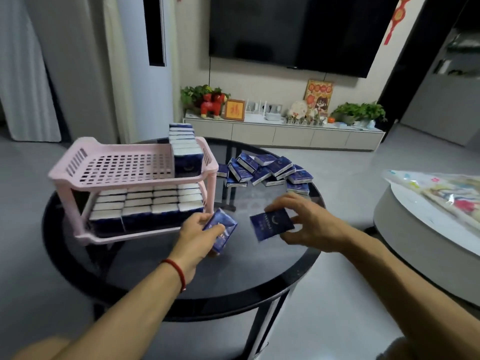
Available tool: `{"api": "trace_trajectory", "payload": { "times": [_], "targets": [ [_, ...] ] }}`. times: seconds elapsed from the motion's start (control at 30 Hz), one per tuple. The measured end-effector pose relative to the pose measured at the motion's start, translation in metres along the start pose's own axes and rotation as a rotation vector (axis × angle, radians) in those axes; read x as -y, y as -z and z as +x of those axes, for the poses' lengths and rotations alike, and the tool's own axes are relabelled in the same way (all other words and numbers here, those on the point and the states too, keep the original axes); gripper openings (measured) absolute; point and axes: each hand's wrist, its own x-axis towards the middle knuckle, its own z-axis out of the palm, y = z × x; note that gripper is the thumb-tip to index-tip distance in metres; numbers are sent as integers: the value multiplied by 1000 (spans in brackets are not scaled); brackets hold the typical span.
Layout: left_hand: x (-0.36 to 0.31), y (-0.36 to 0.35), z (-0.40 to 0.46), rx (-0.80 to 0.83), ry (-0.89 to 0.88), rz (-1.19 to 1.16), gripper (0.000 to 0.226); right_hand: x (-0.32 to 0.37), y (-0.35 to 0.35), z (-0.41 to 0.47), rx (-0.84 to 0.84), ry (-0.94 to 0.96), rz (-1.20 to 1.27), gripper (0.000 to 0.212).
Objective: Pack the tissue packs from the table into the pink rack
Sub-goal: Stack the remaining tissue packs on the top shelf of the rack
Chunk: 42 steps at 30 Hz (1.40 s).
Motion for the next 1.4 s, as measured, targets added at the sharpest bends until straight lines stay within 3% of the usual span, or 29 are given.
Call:
{"api": "trace_trajectory", "payload": {
  "times": [0.17,0.27,0.33,0.43,0.53,0.63,0.77,0.97,1.1,1.2,1.33,1.4],
  "targets": [
    [-9,17,-11,219,131,-236,20,61,-27,25,82,160,-100,63],
    [-2,29,-11,292,54,-118,23,69,-47,36,50,212,-39,67],
    [7,39,-5,239,6,-30,35,72,-56,43,80,243,-19,72],
    [18,54,0,120,-46,-98,54,67,-61,57,140,182,191,77],
    [26,63,-2,122,-127,-75,63,61,-68,66,154,95,346,62],
    [39,68,-5,89,-212,127,61,62,-81,70,61,192,250,47],
    [42,74,-12,10,-362,524,55,62,-84,77,19,253,185,43],
    [37,74,-19,12,-400,611,73,57,-91,82,69,199,209,41],
    [19,69,-24,-58,-528,612,52,66,-82,80,41,221,185,52],
    [-5,77,-33,-119,-615,626,49,77,-69,74,-83,239,277,56],
    [-47,106,-45,-191,-647,503,50,97,-57,73,-444,229,402,19],
    [-73,121,-44,-197,-618,398,51,106,-58,79,-608,217,383,15]
  ]
}}
